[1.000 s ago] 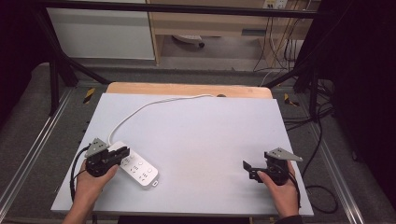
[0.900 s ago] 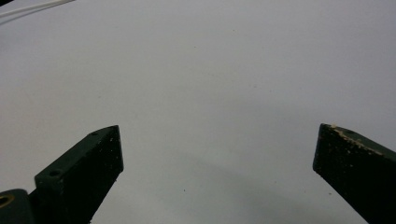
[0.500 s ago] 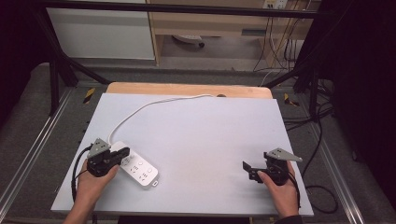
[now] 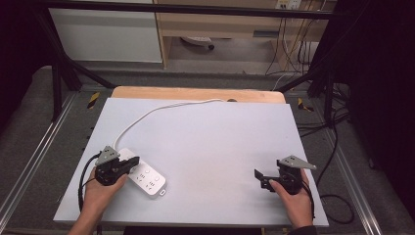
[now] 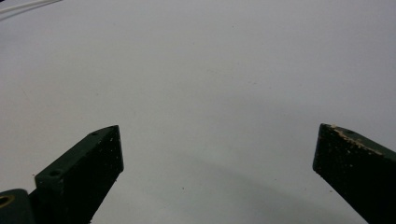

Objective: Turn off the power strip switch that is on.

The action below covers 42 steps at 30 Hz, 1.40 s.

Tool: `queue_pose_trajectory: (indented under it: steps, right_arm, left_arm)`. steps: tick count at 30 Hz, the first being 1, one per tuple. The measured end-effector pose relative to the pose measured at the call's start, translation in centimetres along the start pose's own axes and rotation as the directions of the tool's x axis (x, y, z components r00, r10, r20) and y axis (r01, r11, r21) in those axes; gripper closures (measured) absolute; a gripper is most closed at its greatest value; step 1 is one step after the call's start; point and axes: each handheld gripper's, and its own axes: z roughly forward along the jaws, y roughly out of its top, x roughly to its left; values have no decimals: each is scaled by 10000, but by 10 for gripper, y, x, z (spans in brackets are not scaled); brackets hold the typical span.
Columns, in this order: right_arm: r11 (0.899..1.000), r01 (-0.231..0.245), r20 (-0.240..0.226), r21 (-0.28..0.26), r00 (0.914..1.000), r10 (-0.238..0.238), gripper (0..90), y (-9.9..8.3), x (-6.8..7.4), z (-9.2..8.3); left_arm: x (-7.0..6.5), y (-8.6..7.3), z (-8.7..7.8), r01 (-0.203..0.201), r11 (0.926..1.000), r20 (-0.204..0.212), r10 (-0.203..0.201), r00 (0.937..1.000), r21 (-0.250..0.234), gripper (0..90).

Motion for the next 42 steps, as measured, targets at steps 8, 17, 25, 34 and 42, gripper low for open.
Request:
queue_pose_trajectory:
  steps: [8, 17, 25, 34, 42]
  right_arm:
    - [10000, -26, -4, 31, 10000, 26, 27, 0, 0, 0]
    - [10000, -23, -21, 45, 10000, 23, 28, 0, 1, 0]
    - [10000, -26, -11, 9, 10000, 26, 28, 0, 1, 0]
    - [10000, -52, -21, 47, 10000, 52, 29, 0, 1, 0]
    - [10000, -33, -15, 57, 10000, 33, 29, 0, 1, 0]
  left_arm:
    - [4, -2, 3, 79, 9998, -118, -76, 9999, 200, 900]
    - [4, -3, 6, 69, 9994, -114, -65, 9999, 346, 900]
    - [3, -3, 7, 34, 9991, -153, -28, 9999, 418, 900]
    - [3, -3, 8, 32, 9991, -182, -24, 9998, 415, 900]
    - [4, -4, 9, 0, 9990, -168, 7, 9999, 442, 900]
